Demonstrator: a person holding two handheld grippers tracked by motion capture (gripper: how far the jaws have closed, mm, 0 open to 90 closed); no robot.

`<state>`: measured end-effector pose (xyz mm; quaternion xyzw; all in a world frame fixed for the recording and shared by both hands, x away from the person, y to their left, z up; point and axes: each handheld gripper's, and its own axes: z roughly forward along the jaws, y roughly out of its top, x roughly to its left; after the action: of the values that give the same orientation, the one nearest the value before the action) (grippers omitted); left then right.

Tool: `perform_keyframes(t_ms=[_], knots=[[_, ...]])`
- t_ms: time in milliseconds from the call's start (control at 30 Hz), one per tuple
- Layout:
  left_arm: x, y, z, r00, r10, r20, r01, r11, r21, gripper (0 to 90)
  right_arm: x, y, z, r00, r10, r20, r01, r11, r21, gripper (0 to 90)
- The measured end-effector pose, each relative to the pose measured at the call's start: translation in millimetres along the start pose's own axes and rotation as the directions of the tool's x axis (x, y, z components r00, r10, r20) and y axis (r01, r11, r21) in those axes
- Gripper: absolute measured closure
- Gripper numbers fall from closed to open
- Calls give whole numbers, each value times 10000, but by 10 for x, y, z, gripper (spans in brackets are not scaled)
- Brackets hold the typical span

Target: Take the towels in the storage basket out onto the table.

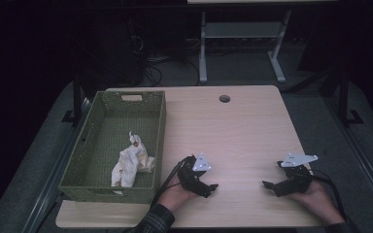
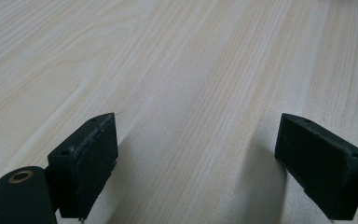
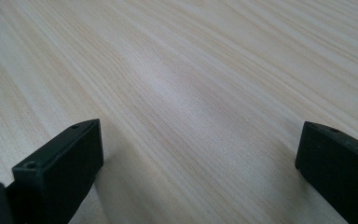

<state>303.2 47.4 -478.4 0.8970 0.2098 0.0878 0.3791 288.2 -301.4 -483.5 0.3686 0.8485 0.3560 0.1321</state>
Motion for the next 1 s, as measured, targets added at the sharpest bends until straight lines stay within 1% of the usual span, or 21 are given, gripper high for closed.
perform_keyframes(t_ms=[67, 133, 200, 267, 400, 500, 667, 733, 867, 1000], knots=[[-7, 2, 4, 10000, -55, -78, 55, 10000, 1, 123, 0, 0, 0, 10000, -3, 1, 3, 10000, -1, 4], [-23, 13, 11, 9996, -204, -184, 204, 9998, 16, 122, 0, 0, 0, 10000, 1, -1, -1, 10000, 2, 5], [-28, 45, 15, 9995, -233, -225, 239, 9994, 246, 122, 0, 0, 0, 10000, 2, -2, -2, 10000, 2, 5], [-36, 63, 22, 9992, -289, -269, 298, 9990, 339, 121, 0, 0, 0, 10000, -2, 1, 2, 10000, -1, 5], [-43, 72, 18, 9991, -265, -324, 279, 9986, 448, 122, 0, 0, 0, 10000, -6, 1, 6, 10000, -2, 5], [-57, 70, 4, 9990, -339, -295, 353, 9981, 504, 123, 5, 3, 0, 10000, 20, -21, -20, 10000, 23, 5], [-63, 61, -14, 9986, -382, -359, 402, 9976, 571, 123, 5, 3, 0, 10000, 19, -22, -19, 10000, 23, 5], [-57, 66, -30, 9984, -468, -305, 483, 9974, 537, 123, 4, 4, 2, 10000, -5, -20, 5, 10000, 8, 4], [-16, 68, -66, 9971, -668, -354, 685, 9964, 499, 125, 4, 4, 3, 10000, -9, -18, 9, 10000, 8, 4], [13, 77, -105, 9946, -966, -392, 978, 9948, 291, 126, 4, 4, 3, 10000, -5, -18, 5, 10000, 6, 5]])
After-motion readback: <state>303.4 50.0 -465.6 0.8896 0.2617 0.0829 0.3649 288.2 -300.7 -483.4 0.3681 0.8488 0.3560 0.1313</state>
